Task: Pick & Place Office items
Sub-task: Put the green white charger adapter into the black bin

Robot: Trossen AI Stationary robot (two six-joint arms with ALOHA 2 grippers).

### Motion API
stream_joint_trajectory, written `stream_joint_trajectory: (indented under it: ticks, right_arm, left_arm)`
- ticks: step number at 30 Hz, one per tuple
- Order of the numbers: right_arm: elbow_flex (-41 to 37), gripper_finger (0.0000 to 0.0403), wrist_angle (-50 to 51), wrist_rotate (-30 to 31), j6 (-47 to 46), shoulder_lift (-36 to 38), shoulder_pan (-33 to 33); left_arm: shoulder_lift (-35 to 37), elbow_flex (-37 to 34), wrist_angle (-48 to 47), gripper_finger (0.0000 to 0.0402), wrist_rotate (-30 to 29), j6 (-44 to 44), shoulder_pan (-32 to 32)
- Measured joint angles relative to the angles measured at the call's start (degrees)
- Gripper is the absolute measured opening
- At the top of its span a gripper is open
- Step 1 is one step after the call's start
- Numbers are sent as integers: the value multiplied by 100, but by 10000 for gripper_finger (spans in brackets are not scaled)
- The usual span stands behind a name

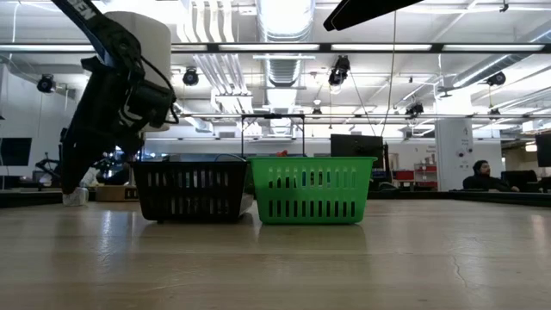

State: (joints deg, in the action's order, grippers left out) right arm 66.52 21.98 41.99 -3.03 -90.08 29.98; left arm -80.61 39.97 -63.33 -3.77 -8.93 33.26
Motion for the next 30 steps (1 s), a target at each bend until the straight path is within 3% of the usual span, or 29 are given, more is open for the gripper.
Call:
stream_joint_trajectory:
  ticks: [9,17,30]
  right_arm:
    - [0,358,-2,-2,0,0,-4]
    - [0,358,-9,-2,2,0,-2]
    - [0,358,-20,-2,2,0,2]
  left_arm:
    - [-363,61,-8,344,-75,-46,17]
    - [-348,230,-6,344,-509,-115,28]
    - [-351,289,15,344,-516,103,28]
